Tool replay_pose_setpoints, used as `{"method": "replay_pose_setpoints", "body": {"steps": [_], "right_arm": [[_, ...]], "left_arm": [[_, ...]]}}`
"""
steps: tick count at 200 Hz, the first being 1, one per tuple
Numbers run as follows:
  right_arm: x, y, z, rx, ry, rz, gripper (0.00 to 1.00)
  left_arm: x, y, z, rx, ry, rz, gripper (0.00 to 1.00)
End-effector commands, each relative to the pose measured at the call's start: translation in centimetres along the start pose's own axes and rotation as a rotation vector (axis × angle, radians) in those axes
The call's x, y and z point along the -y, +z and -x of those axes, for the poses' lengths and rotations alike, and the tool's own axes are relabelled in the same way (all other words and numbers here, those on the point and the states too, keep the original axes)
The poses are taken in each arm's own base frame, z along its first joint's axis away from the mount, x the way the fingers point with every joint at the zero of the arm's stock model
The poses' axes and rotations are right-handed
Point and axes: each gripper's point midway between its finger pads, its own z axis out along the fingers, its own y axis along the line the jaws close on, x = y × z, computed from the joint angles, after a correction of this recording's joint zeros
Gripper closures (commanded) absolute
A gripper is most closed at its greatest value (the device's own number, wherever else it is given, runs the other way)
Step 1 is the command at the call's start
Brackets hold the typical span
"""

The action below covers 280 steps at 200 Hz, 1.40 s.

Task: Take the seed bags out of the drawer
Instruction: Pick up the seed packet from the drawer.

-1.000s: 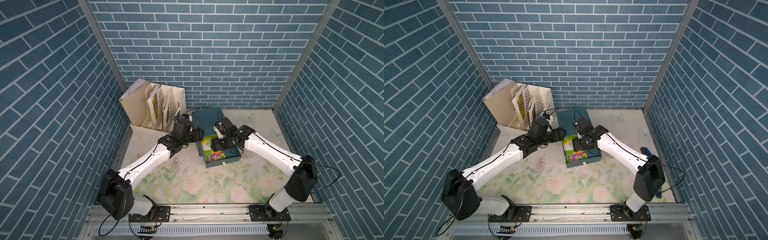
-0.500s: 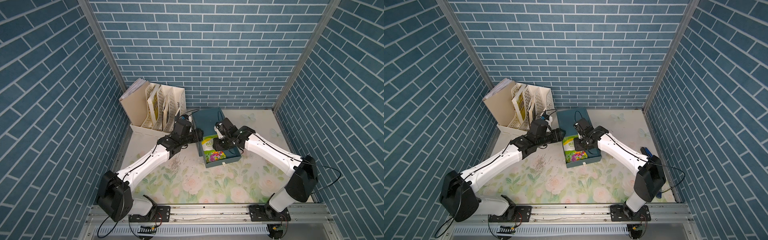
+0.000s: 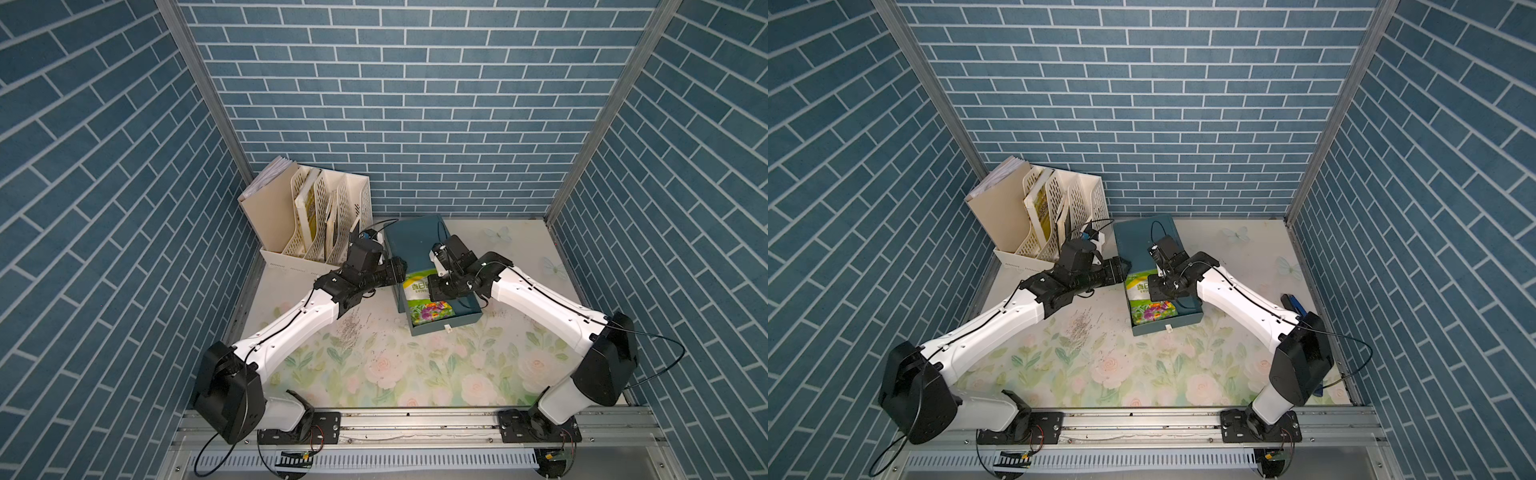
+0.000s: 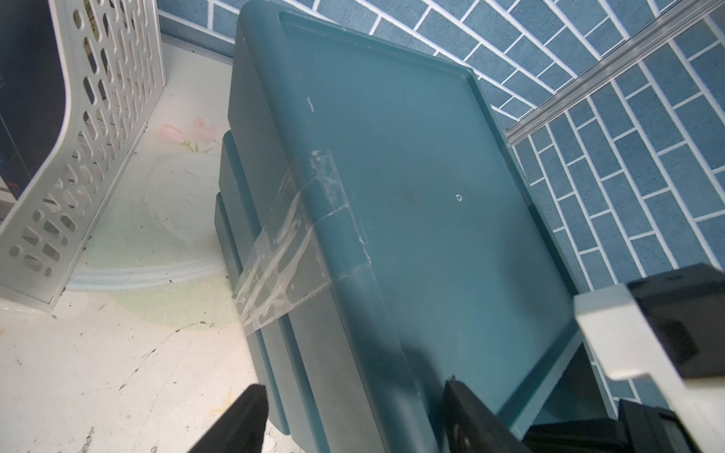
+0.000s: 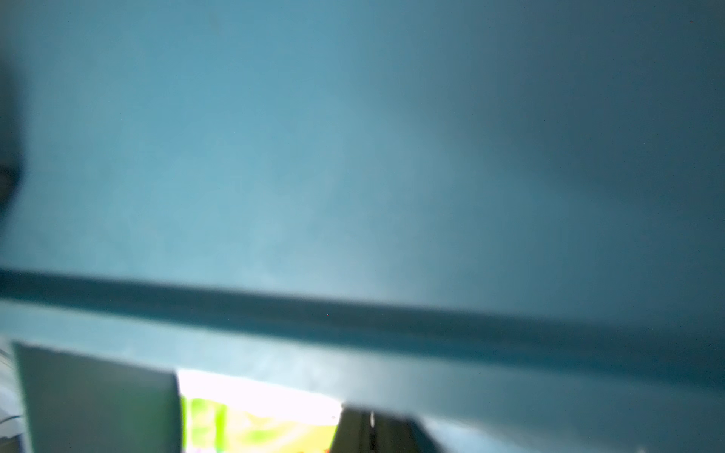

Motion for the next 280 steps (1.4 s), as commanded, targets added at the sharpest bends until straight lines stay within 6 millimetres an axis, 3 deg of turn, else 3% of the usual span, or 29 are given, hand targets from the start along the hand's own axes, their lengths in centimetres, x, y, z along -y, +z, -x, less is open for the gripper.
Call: {"method": "replay_pose_setpoints", "body": {"steps": [1, 121, 169, 201, 247, 280], "right_arm": [[-0.1, -0.5, -0.4, -0.005, -0.004, 0.016, 1.00], [0.0, -5.3, 2.1, 0.029, -0.008, 0.004, 1.00], [-0.1, -6.8, 1.3, -0.006, -0.022, 0.007, 1.00], [-0.5, -8.5, -0.3, -0.061, -0.029, 0.043, 1.00], [0.6, -12.1, -1.9, -0.073, -0.026, 0.016, 1.00], [1.9, -14.9, -1.7, -0.027, 0.008, 0.002, 1.00]], "left_arm": [[-0.6, -0.4, -1.0, -0.021, 0.021, 0.025, 0.25], [-1.1, -0.5, -1.0, -0.019, 0.028, 0.047, 0.25], [-1.1, -0.6, -0.9, -0.016, 0.035, 0.052, 0.25], [-1.1, -0.6, -0.7, -0.013, 0.039, 0.058, 0.25], [-1.0, -0.8, -0.3, -0.008, 0.043, 0.067, 0.25], [-1.1, -0.7, -0.4, -0.014, 0.041, 0.072, 0.25]]}}
